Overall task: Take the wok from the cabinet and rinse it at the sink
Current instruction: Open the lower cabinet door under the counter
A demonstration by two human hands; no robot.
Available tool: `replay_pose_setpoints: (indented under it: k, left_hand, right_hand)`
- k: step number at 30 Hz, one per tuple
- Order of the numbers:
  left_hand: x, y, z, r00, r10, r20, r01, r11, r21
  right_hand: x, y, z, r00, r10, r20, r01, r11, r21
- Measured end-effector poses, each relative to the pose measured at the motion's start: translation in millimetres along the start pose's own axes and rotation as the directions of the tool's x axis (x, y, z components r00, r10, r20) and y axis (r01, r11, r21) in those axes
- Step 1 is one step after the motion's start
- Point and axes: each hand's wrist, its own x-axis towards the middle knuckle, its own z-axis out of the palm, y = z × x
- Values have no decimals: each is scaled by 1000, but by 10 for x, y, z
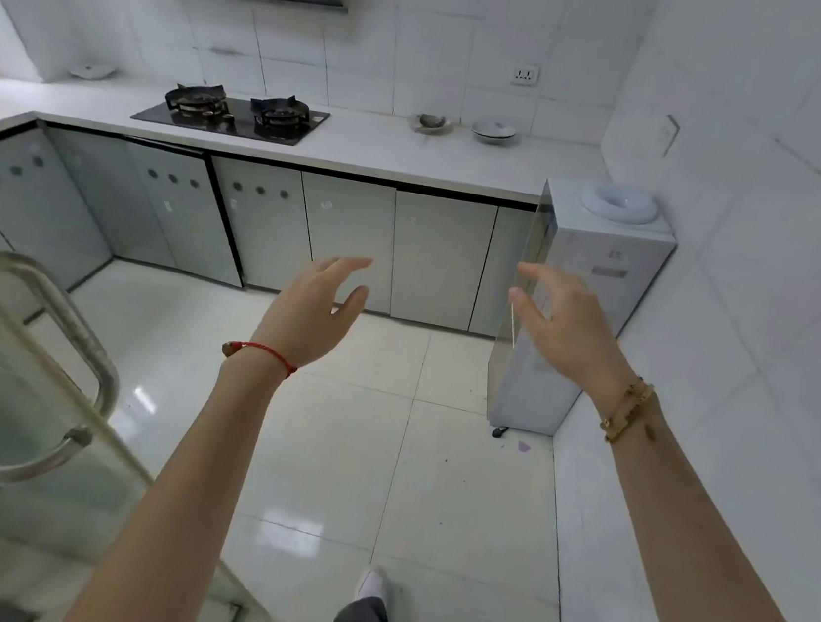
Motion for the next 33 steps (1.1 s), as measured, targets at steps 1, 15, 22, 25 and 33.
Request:
replay_pose_setpoints:
  k: [1,15,22,25,33]
  left_hand:
    - [55,-38,36,1000,-9,-6,9,1000,-5]
    - [1462,-953,338,998,-63,20,63,998,5]
    - [2032,-1441,430,995,-82,49,81,997,8]
    - [2230,-1633,470,993,-107,53,107,994,7]
    - [2962,-2163,689,983,-176,60,174,984,42]
  right_hand:
    - [70,30,47,1000,5,-3,-5,1000,8]
    - [1686,319,709,998,49,47,-49,999,1]
    - [2418,349,1085,996,47,80,-47,999,-3]
    - [2728,355,1237,994,36,102,-36,999,-6]
    - [3684,543,1692,986,22,162,-27,999,31]
